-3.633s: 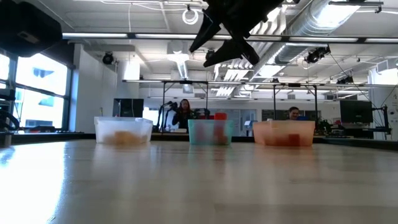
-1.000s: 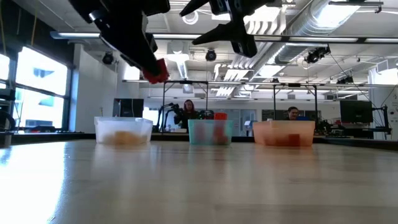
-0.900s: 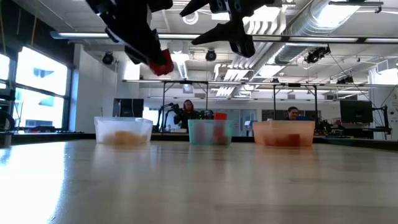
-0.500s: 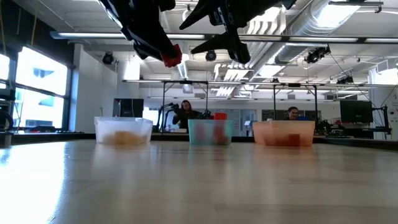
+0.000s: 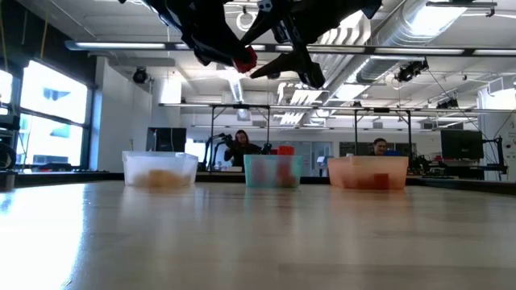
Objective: Sort & place blocks by color
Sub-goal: Put the red game piece into the orange bin
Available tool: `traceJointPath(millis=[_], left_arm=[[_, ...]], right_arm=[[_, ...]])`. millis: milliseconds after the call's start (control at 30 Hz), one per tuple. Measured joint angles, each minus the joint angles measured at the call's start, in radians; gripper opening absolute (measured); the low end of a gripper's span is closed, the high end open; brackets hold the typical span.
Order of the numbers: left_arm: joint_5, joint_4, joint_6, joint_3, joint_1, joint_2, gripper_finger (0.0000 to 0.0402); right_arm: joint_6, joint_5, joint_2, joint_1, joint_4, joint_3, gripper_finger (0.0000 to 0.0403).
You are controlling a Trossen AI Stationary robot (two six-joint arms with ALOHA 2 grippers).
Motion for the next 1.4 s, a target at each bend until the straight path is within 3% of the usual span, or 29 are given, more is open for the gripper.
traceJointPath(millis=[333, 600, 933, 1200, 1400], left_arm=[[-0.022, -0.008, 0.050, 0.031, 0.036, 0.003, 0.0110], [-0.078, -0.006, 0.080, 0.032, 0.037, 0.005, 0.0115], [-0.072, 0.014, 0.069, 0.032, 0.037, 0.005, 0.0177], [-0.082, -0.007, 0.064, 0.035, 0.038, 0.002, 0.0235], [-0.128, -0.051, 0.064, 0.034, 0.048, 0.002, 0.0242]], right_arm=[[0.024, 0.033, -0.001, -0.020, 0.004, 0.001, 0.0185], [0.014, 0.035, -0.001, -0.024, 0.010, 0.003, 0.0079], [-0.095, 0.025, -0.002, -0.047, -0.013, 0.003, 0.0074], [-0.136, 0.027, 0.000, -0.090, -0.205, 0.000, 0.0073], [-0.201, 0.068, 0.001, -0.142, -0.373, 0.000, 0.0073]])
